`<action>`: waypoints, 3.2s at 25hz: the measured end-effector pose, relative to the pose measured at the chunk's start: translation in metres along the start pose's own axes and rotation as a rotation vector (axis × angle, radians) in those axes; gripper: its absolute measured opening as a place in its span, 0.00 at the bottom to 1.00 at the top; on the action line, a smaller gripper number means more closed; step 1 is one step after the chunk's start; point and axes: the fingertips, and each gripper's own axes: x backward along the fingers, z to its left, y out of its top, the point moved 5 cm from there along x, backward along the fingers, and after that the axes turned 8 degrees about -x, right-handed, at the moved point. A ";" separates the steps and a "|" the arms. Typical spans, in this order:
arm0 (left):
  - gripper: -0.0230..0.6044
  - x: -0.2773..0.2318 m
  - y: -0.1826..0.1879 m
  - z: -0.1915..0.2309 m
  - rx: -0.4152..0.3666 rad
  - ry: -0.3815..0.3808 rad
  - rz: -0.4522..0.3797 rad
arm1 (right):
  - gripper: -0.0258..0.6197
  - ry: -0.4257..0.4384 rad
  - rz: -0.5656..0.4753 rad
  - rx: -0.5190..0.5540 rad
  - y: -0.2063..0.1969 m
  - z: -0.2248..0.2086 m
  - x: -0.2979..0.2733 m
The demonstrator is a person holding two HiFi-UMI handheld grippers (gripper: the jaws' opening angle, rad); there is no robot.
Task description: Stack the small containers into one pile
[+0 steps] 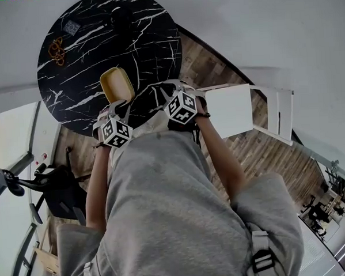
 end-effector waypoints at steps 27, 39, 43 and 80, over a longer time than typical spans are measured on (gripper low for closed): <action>0.04 -0.031 -0.011 0.009 0.048 -0.018 0.067 | 0.10 -0.023 0.006 -0.045 -0.018 -0.004 0.008; 0.05 0.070 0.012 0.102 0.395 0.358 -0.270 | 0.09 0.041 -0.472 -0.131 0.094 -0.039 0.074; 0.05 0.133 0.037 0.138 0.370 0.537 -0.396 | 0.08 0.062 -0.724 -0.107 0.166 -0.041 0.127; 0.04 0.223 0.062 0.114 0.480 0.814 -0.582 | 0.06 0.065 -0.843 0.020 0.213 0.013 0.135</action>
